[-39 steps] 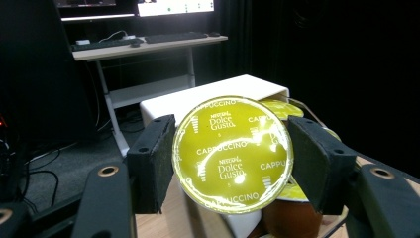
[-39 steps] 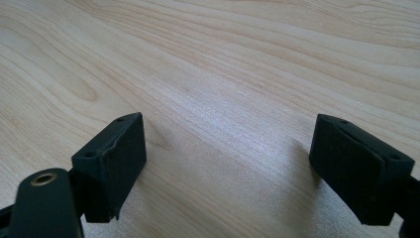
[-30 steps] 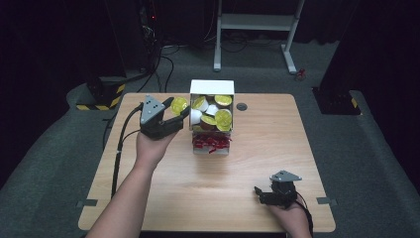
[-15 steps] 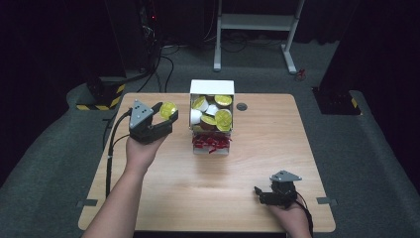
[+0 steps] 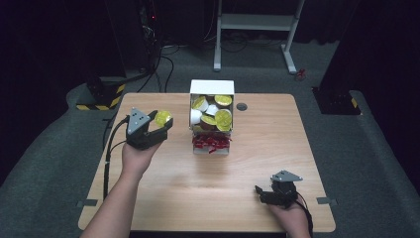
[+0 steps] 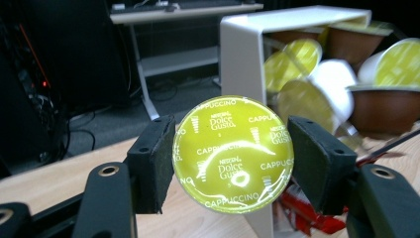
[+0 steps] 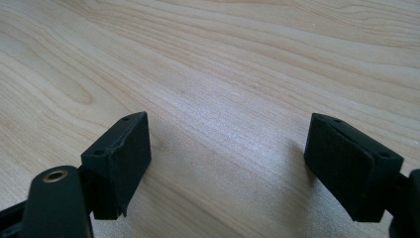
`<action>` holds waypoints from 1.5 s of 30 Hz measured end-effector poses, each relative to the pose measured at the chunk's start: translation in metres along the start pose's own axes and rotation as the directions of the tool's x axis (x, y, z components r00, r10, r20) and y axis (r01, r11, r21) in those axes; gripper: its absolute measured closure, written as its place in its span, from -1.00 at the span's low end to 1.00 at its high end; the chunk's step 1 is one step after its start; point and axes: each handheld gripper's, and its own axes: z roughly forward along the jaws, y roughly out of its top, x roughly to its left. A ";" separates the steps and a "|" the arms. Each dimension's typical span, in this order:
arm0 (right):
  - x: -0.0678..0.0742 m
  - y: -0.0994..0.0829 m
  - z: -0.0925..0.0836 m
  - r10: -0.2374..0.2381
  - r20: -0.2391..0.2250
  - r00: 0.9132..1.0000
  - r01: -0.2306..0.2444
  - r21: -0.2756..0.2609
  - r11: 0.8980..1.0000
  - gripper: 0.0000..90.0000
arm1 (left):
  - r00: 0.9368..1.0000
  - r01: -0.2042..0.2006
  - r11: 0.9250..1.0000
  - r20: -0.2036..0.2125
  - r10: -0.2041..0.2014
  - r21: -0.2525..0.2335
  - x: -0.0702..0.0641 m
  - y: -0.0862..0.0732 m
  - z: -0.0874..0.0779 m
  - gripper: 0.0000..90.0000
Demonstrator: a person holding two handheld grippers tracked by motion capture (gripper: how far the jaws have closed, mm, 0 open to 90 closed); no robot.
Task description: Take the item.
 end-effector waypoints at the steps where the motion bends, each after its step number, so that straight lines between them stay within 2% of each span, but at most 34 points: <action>1: 0.000 0.000 0.000 0.001 0.000 1.000 -0.001 0.000 1.000 -0.59 | 1.000 0.004 1.000 -0.002 -0.004 0.007 0.001 -0.002 0.001 -0.15; 12: -0.001 0.000 0.000 -0.002 -0.004 1.000 0.002 -0.002 1.000 -0.59 | 0.999 0.046 0.998 -0.028 -0.044 0.053 0.006 -0.035 0.007 -0.15; 18: -0.001 0.000 0.000 -0.004 -0.003 1.000 0.004 -0.002 1.000 -0.60 | 0.998 0.044 0.994 -0.038 -0.041 0.099 0.009 -0.056 0.012 -0.15; 21: 0.000 0.000 0.000 0.002 0.002 1.000 -0.002 -0.001 1.000 -0.59 | 0.998 0.044 0.990 -0.046 -0.038 0.138 0.014 -0.067 0.013 -0.15; 23: 0.000 0.000 0.000 0.010 0.009 1.000 -0.010 -0.001 1.000 -0.59 | 0.997 0.064 0.984 -0.060 -0.055 0.164 0.020 -0.073 0.015 -0.15; 24: 0.000 0.000 0.000 0.012 0.012 1.000 -0.012 -0.002 1.000 -0.59 | 0.996 0.079 0.982 -0.064 -0.069 0.170 0.022 -0.075 0.016 -0.15; 27: 0.000 0.000 0.000 0.015 0.015 1.000 -0.015 -0.005 1.000 -0.58 | 0.994 0.085 0.979 -0.083 -0.071 0.185 0.026 -0.080 0.020 -0.15; 33: 0.000 0.000 -0.001 0.024 0.017 1.000 -0.024 -0.003 1.000 -0.58 | 0.993 0.094 0.973 -0.096 -0.075 0.212 0.020 -0.093 0.032 -0.15; 36: 0.000 -0.001 -0.001 0.021 0.018 1.000 -0.021 -0.002 1.000 -0.58 | 0.994 0.077 0.969 -0.098 -0.055 0.236 0.016 -0.100 0.039 -0.15; 42: 0.000 -0.001 -0.001 0.007 0.014 1.000 -0.007 -0.004 1.000 -0.59 | 0.992 0.097 0.960 -0.106 -0.071 0.264 0.014 -0.113 0.047 -0.15; 45: 0.000 0.000 0.000 0.014 0.012 1.000 -0.014 -0.002 1.000 -0.59 | 0.992 0.091 0.957 -0.112 -0.062 0.274 0.014 -0.117 0.051 -0.15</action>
